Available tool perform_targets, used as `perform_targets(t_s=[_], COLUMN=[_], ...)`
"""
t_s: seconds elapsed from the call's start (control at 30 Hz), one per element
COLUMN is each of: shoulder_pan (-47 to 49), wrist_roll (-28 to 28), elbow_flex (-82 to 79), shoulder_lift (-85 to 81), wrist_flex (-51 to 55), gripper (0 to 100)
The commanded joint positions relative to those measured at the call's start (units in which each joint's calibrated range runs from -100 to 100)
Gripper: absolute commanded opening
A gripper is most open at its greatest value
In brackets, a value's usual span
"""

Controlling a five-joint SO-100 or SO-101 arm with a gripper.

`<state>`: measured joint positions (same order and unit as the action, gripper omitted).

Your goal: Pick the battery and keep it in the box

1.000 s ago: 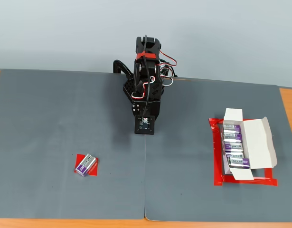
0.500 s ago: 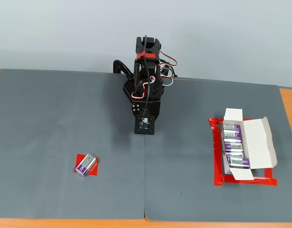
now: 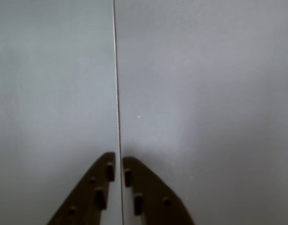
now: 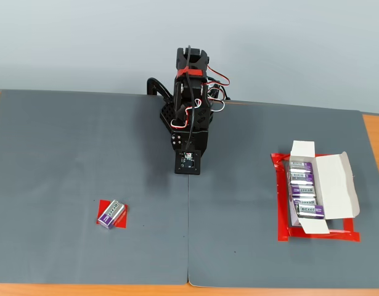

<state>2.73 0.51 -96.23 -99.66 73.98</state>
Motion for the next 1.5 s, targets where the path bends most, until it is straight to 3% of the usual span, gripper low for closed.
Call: perform_targets(t_s=[0.0,1.27,1.47], shoulder_pan=[-0.3,0.0,-0.6], wrist_roll=[-0.2,0.1,0.2], elbow_flex=[3.6,3.7,7.0], shoulder_lift=[0.3,1.3,10.7], wrist_flex=[0.1,-0.7,-8.2], gripper=[2,2,2])
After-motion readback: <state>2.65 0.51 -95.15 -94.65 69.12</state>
